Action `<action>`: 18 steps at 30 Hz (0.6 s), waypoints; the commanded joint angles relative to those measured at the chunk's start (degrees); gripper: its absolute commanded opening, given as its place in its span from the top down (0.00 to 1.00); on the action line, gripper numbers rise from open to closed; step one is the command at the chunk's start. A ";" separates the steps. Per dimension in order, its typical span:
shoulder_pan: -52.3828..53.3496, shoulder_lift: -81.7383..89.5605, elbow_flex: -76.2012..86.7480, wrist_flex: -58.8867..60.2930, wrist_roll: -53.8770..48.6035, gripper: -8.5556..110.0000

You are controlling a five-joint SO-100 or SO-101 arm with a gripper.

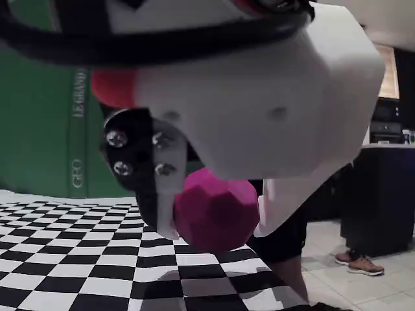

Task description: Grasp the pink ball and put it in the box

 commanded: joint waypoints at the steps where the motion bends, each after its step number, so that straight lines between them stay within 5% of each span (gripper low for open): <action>1: -0.35 3.78 -1.23 -0.97 -0.35 0.93; 18: 0.09 14.24 3.52 -0.97 -0.35 0.93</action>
